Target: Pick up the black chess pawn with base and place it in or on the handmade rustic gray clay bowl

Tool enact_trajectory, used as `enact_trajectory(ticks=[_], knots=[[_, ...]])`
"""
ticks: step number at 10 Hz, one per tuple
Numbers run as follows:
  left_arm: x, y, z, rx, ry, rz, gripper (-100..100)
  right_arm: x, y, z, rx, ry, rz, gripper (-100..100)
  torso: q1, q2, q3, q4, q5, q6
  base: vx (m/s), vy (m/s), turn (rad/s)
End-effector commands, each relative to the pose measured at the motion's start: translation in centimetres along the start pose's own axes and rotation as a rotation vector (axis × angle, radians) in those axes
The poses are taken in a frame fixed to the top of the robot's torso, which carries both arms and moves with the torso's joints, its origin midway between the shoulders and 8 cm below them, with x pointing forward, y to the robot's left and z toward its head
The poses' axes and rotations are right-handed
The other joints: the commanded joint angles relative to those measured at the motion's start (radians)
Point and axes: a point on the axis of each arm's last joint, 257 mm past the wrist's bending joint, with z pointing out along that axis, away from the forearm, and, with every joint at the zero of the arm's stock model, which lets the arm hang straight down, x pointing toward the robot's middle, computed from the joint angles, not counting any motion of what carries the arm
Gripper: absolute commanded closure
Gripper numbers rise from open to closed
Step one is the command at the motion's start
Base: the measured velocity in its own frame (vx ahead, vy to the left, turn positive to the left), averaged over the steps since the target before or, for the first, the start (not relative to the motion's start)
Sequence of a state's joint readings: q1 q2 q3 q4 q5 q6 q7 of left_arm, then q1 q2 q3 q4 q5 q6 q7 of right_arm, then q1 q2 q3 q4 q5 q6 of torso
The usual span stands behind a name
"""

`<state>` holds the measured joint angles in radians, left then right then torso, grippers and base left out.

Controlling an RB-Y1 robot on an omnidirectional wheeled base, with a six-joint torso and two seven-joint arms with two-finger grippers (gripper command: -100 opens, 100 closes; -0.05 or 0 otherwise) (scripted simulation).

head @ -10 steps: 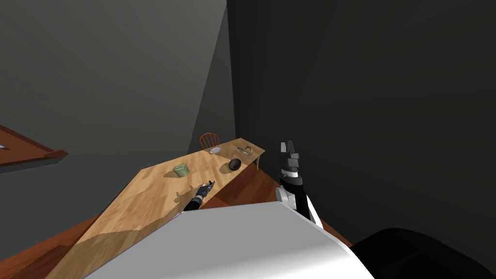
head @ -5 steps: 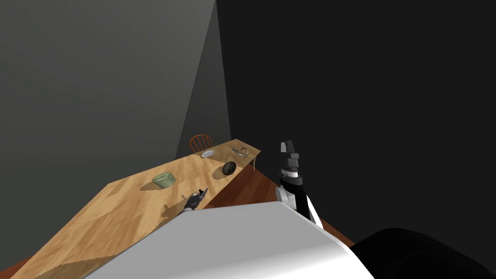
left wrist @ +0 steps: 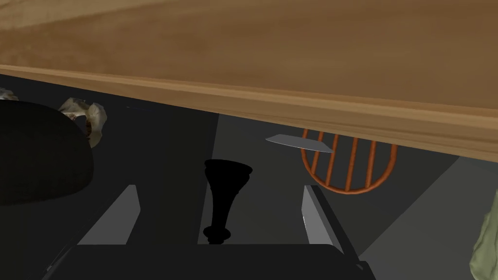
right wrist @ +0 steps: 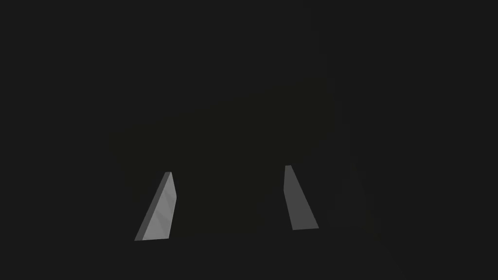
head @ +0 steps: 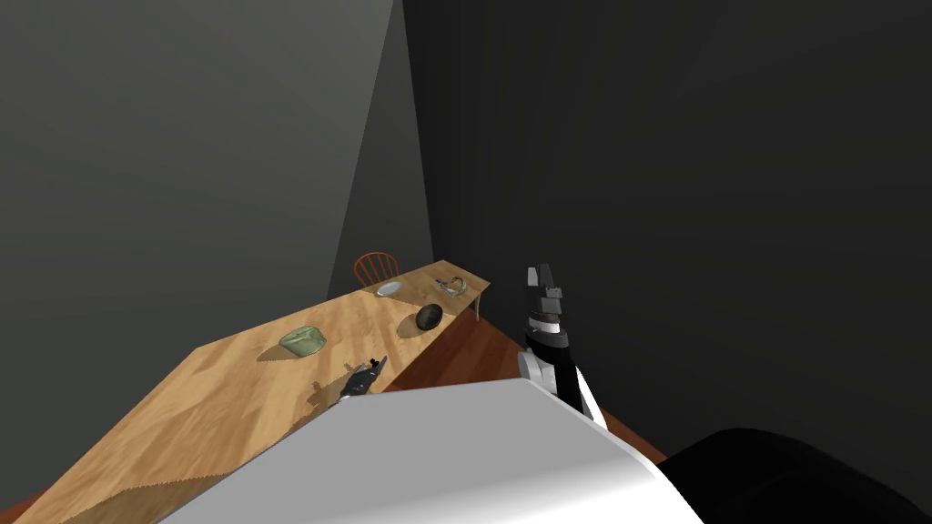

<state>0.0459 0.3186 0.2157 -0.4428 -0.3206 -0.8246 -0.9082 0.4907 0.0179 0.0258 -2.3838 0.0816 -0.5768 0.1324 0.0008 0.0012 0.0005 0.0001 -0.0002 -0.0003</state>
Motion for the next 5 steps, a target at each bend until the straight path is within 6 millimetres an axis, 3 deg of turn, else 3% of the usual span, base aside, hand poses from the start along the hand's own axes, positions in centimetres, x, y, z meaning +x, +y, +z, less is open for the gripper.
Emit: enact_trajectory(ticks=[1,3,4,5], knots=[[-0.2,0.0,0.0,0.001,-0.002,0.001,-100,0.0,0.0,0.0,0.0,0.0,0.0,0,0.0,0.0,0.0,0.0,0.0,0.0,0.0,0.0,0.0],[0.4,2.8,-3.0,-0.034,-0.01,-0.011,-100,0.0,0.0,0.0,0.0,0.0,0.0,0,-0.001,-0.002,-0.001,0.0,0.0,0.0,0.065,-0.03,-0.174],[-0.5,2.5,-2.5,-0.025,-0.029,-0.005,-100,0.0,0.0,0.0,0.0,0.0,0.0,0,-0.002,-0.005,-0.003,-0.001,-0.001,0.0,0.07,-0.023,-0.058],[0.2,2.7,-2.9,-0.033,-0.013,-0.01,-100,0.0,0.0,0.0,0.0,0.0,0.0,0,-0.002,-0.005,-0.003,-0.001,0.0,0.0,0.035,-0.011,0.018]])
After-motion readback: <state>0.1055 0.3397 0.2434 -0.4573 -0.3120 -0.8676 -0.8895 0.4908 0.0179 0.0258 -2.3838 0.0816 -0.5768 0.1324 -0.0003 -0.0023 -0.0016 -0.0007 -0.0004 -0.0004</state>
